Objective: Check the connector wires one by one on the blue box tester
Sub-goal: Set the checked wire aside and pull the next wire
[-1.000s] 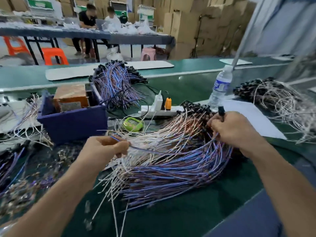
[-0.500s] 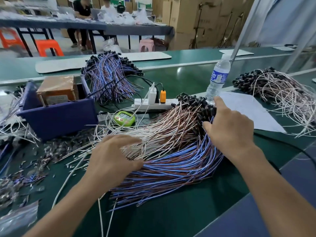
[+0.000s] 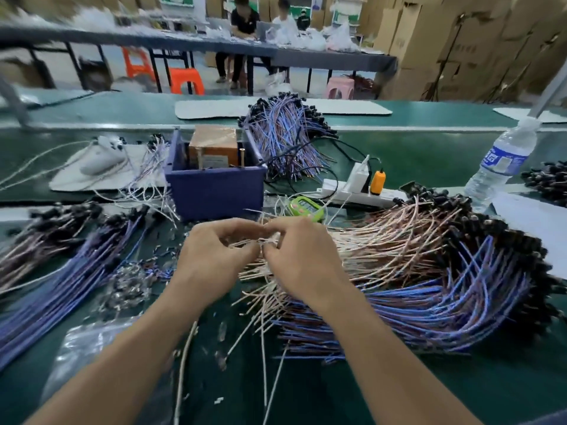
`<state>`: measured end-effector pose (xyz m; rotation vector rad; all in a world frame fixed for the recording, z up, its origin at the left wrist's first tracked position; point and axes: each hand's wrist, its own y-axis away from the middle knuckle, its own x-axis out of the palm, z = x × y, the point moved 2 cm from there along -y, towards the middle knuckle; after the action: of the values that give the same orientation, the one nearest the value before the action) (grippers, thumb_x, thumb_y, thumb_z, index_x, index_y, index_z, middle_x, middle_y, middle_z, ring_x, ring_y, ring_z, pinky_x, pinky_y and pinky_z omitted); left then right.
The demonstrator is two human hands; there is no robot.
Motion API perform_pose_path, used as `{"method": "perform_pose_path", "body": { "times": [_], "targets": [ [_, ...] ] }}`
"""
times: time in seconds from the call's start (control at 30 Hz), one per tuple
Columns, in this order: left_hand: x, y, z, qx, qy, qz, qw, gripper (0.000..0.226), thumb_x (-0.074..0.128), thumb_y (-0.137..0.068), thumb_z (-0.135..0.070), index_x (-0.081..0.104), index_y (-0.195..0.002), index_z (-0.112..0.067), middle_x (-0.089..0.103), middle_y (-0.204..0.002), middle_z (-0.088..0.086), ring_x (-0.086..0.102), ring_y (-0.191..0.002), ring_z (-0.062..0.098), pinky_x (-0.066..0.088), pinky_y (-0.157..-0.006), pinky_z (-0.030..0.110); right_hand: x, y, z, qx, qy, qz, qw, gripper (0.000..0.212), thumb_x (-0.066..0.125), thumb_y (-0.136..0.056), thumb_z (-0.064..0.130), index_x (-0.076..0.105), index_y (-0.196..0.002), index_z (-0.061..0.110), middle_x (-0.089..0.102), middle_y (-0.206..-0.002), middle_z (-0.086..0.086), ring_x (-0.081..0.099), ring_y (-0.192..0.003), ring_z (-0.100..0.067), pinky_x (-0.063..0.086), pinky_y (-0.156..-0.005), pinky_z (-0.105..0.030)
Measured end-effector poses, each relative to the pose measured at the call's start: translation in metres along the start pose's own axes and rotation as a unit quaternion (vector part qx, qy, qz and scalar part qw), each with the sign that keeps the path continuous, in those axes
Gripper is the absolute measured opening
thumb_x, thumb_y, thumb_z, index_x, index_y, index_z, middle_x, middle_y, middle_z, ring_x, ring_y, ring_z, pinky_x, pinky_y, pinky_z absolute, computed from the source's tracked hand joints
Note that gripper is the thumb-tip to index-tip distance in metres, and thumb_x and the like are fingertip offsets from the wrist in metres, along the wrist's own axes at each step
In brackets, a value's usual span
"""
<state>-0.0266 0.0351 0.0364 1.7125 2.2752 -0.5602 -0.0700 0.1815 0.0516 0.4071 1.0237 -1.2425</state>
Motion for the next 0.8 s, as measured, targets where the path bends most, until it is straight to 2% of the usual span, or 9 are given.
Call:
{"method": "perform_pose_path", "body": {
  "times": [0.1, 0.17, 0.3, 0.4, 0.47, 0.57, 0.63, 0.73, 0.8],
  "targets": [
    [-0.034, 0.002, 0.016, -0.026, -0.014, -0.067, 0.997, 0.027, 0.075, -0.081, -0.017, 0.081, -0.086, -0.043, 0.075, -0.075, -0.021, 0.065, -0.065, -0.006, 0.048, -0.062, 0.020, 0.025, -0.014, 0.028, -0.021, -0.019, 0.038, 0.999, 0.020, 0.066, -0.086, 0.026, 0.077, -0.102, 0.031, 0.076, -0.089, 0.004, 0.069, -0.088, -0.024, 0.057, -0.080, -0.037],
    [-0.059, 0.006, 0.028, -0.043, -0.042, -0.112, 0.992, 0.026, 0.074, -0.082, -0.017, 0.080, -0.080, -0.043, 0.073, -0.070, -0.023, 0.063, -0.059, -0.007, 0.045, -0.058, 0.019, 0.044, -0.021, 0.048, -0.037, -0.029, 0.068, 0.997, 0.018, 0.066, -0.086, 0.026, 0.078, -0.098, 0.032, 0.078, -0.092, 0.006, 0.070, -0.090, -0.021, 0.056, -0.081, -0.034],
    [-0.116, 0.013, 0.056, -0.099, -0.111, -0.224, 0.963, 0.026, 0.074, -0.083, -0.019, 0.078, -0.072, -0.042, 0.068, -0.060, -0.027, 0.055, -0.044, -0.003, 0.038, -0.045, 0.012, 0.081, -0.029, 0.086, -0.052, -0.065, 0.103, 0.991, 0.014, 0.068, -0.087, 0.027, 0.079, -0.093, 0.032, 0.076, -0.084, 0.012, 0.069, -0.079, -0.012, 0.052, -0.072, -0.023],
    [-0.147, 0.016, 0.077, -0.133, -0.157, -0.288, 0.935, 0.020, 0.075, -0.084, -0.020, 0.080, -0.081, -0.039, 0.073, -0.072, -0.020, 0.061, -0.057, 0.000, 0.050, -0.061, 0.022, 0.103, -0.038, 0.110, -0.047, -0.086, 0.144, 0.985, 0.016, 0.065, -0.088, 0.024, 0.079, -0.093, 0.029, 0.076, -0.086, 0.009, 0.070, -0.081, -0.012, 0.057, -0.079, -0.026],
    [-0.152, 0.019, 0.087, -0.098, -0.197, -0.350, 0.911, 0.019, 0.076, -0.086, -0.016, 0.082, -0.091, -0.032, 0.077, -0.089, -0.006, 0.065, -0.075, 0.014, 0.050, -0.072, 0.028, 0.117, -0.047, 0.124, -0.046, -0.092, 0.170, 0.980, 0.019, 0.062, -0.089, 0.020, 0.078, -0.095, 0.027, 0.077, -0.092, 0.006, 0.070, -0.084, -0.013, 0.057, -0.083, -0.026],
    [-0.140, 0.021, 0.091, -0.032, -0.286, -0.402, 0.869, 0.022, 0.077, -0.084, -0.009, 0.082, -0.102, -0.021, 0.079, -0.096, 0.001, 0.062, -0.098, 0.025, 0.047, -0.086, 0.039, 0.137, -0.062, 0.138, -0.012, -0.096, 0.186, 0.978, 0.016, 0.060, -0.092, 0.020, 0.072, -0.087, 0.027, 0.076, -0.090, 0.003, 0.068, -0.076, -0.012, 0.051, -0.066, -0.020],
    [-0.137, 0.018, 0.095, -0.019, -0.309, -0.396, 0.864, 0.026, 0.078, -0.083, -0.010, 0.081, -0.107, -0.018, 0.080, -0.098, 0.001, 0.061, -0.100, 0.025, 0.047, -0.086, 0.039, 0.148, -0.074, 0.141, 0.032, -0.104, 0.172, 0.979, 0.017, 0.060, -0.092, 0.022, 0.072, -0.081, 0.018, 0.074, -0.081, 0.000, 0.068, -0.071, -0.014, 0.051, -0.060, -0.023],
    [-0.140, 0.014, 0.099, -0.029, -0.301, -0.371, 0.878, 0.029, 0.077, -0.084, -0.011, 0.080, -0.112, -0.017, 0.080, -0.103, 0.000, 0.060, -0.103, 0.023, 0.047, -0.088, 0.037, 0.163, -0.089, 0.145, 0.123, -0.159, 0.158, 0.967, 0.029, 0.064, -0.089, 0.030, 0.074, -0.077, 0.006, 0.075, -0.074, -0.008, 0.073, -0.071, -0.026, 0.062, -0.073, -0.039],
    [-0.140, 0.012, 0.101, -0.033, -0.286, -0.361, 0.887, 0.030, 0.077, -0.083, -0.008, 0.080, -0.111, -0.015, 0.079, -0.102, 0.001, 0.061, -0.103, 0.023, 0.048, -0.090, 0.037, 0.170, -0.095, 0.148, 0.141, -0.164, 0.132, 0.967, 0.036, 0.070, -0.087, 0.037, 0.072, -0.070, 0.006, 0.073, -0.068, -0.007, 0.072, -0.067, -0.025, 0.062, -0.073, -0.040]
  ]
}}
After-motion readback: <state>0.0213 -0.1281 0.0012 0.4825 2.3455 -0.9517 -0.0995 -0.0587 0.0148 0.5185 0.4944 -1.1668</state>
